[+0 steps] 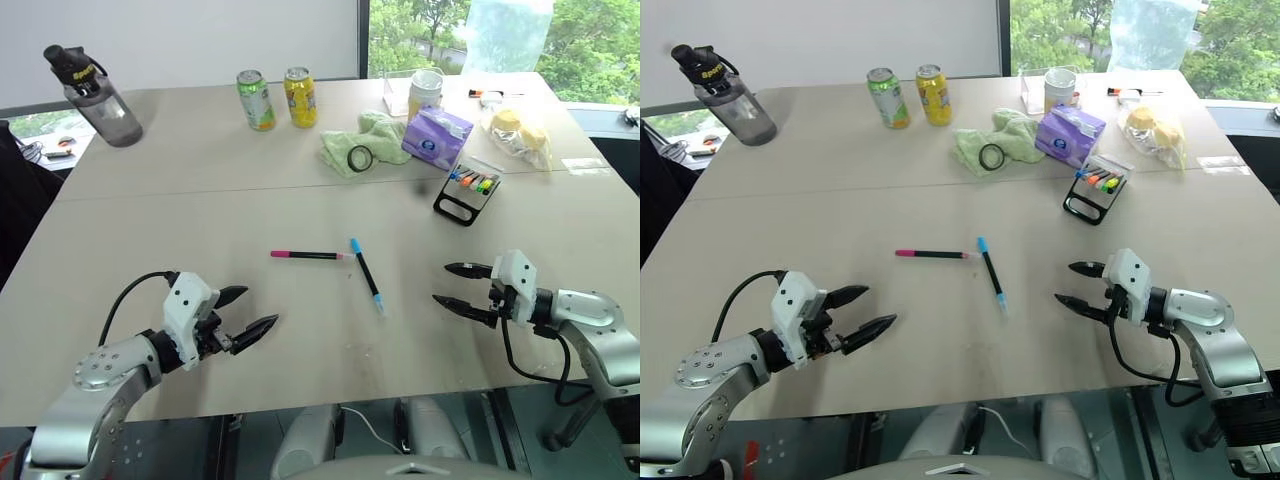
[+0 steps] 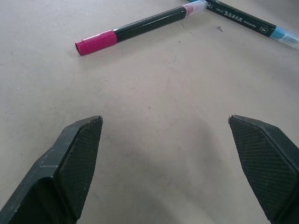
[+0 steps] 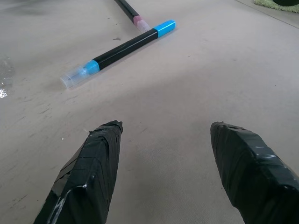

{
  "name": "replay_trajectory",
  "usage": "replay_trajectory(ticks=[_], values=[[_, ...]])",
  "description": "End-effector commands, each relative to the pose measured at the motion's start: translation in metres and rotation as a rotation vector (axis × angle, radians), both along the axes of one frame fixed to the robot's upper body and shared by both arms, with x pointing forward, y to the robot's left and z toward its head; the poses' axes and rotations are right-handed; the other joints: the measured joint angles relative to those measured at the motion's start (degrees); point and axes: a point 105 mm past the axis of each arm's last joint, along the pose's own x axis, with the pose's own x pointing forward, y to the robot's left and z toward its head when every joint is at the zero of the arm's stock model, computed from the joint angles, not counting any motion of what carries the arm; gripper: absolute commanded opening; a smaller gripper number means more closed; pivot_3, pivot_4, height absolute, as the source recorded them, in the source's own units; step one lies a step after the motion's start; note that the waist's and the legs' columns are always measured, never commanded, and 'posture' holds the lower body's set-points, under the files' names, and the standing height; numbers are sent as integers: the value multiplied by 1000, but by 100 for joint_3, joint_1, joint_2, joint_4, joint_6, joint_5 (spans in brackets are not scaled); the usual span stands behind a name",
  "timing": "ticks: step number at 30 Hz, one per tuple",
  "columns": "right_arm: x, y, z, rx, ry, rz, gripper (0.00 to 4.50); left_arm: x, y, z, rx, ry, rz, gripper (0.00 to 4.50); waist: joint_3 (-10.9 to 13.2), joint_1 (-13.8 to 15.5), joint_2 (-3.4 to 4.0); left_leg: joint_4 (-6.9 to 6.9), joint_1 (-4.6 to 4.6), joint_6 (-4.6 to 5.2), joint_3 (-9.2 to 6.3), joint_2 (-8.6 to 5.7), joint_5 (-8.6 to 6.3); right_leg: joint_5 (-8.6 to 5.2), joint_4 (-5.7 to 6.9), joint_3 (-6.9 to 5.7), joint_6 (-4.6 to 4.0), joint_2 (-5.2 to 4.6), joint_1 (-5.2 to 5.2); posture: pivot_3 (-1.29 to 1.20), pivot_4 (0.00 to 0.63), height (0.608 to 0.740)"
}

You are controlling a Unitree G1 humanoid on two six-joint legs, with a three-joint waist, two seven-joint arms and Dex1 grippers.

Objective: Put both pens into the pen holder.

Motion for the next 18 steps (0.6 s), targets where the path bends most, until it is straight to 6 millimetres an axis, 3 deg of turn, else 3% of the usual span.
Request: replay_trajectory(ticks=[1, 18], values=[[0, 2, 12, 25, -48, 6, 3252, 3, -4, 7, 9, -37, -29, 4442, 0, 4, 0, 0, 0, 0, 0, 0, 0, 0, 0, 0, 0, 0, 0, 0, 150, 740], [-5, 12, 14, 47, -36, 23, 3252, 4, -6, 9, 11, -39, -47, 4442, 0, 3, 0, 0, 0, 0, 0, 0, 0, 0, 1, 0, 0, 0, 0, 0, 150, 740]])
